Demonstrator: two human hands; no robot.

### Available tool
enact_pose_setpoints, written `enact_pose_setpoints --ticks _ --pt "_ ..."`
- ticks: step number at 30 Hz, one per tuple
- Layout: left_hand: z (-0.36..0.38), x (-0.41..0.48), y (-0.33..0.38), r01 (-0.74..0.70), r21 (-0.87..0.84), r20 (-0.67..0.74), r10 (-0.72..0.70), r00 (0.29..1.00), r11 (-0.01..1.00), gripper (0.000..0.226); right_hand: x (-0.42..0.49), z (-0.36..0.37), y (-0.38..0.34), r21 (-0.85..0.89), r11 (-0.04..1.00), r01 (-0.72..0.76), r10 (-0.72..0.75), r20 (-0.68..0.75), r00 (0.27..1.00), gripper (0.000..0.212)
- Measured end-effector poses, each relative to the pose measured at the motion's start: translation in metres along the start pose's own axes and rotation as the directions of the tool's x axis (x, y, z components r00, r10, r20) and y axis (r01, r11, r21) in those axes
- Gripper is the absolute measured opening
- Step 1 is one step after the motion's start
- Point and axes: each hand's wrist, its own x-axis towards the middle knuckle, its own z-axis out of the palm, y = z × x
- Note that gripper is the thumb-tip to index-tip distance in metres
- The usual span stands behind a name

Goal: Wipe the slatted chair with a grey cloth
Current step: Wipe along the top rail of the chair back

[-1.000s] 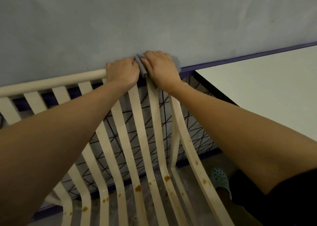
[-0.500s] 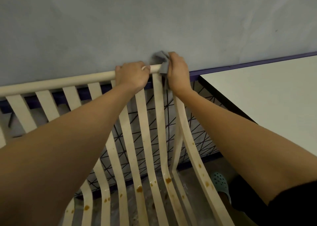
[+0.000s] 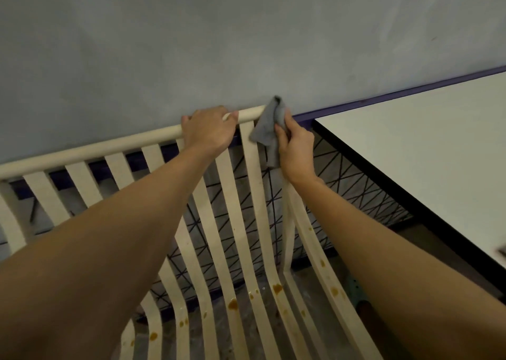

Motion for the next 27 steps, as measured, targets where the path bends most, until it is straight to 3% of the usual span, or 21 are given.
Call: enact_pose_setpoints --ticks 5,11,16,19,27 --pt "0.001 0.0 0.0 -0.008 0.024 -0.026 0.009 1.0 1.0 0.042 -0.012 -0.003 0.002 0.016 0.999 0.041 -0.041 0.027 0.999 0.04" --pt "0.004 -0.003 0.005 -0.049 0.046 -0.084 0.053 0.995 0.998 0.041 -0.017 -0.018 0.024 -0.18 0.982 0.059 -0.066 -0.032 0.997 0.027" --pt "0.007 -0.004 0.0 -0.067 0.06 -0.125 0.074 0.989 0.996 0.04 0.013 -0.026 -0.01 -0.251 0.936 0.247 -0.227 0.108 0.968 0.034" --pt "0.008 -0.004 0.001 -0.075 0.064 -0.137 0.083 0.987 0.995 0.039 0.023 -0.018 -0.02 -0.31 0.89 0.333 -0.293 0.171 0.941 0.027" --pt "0.009 -0.003 -0.004 -0.088 0.063 -0.112 0.095 0.989 0.994 0.043 0.003 -0.03 -0.004 -0.388 0.823 0.414 -0.302 0.32 0.898 0.025"
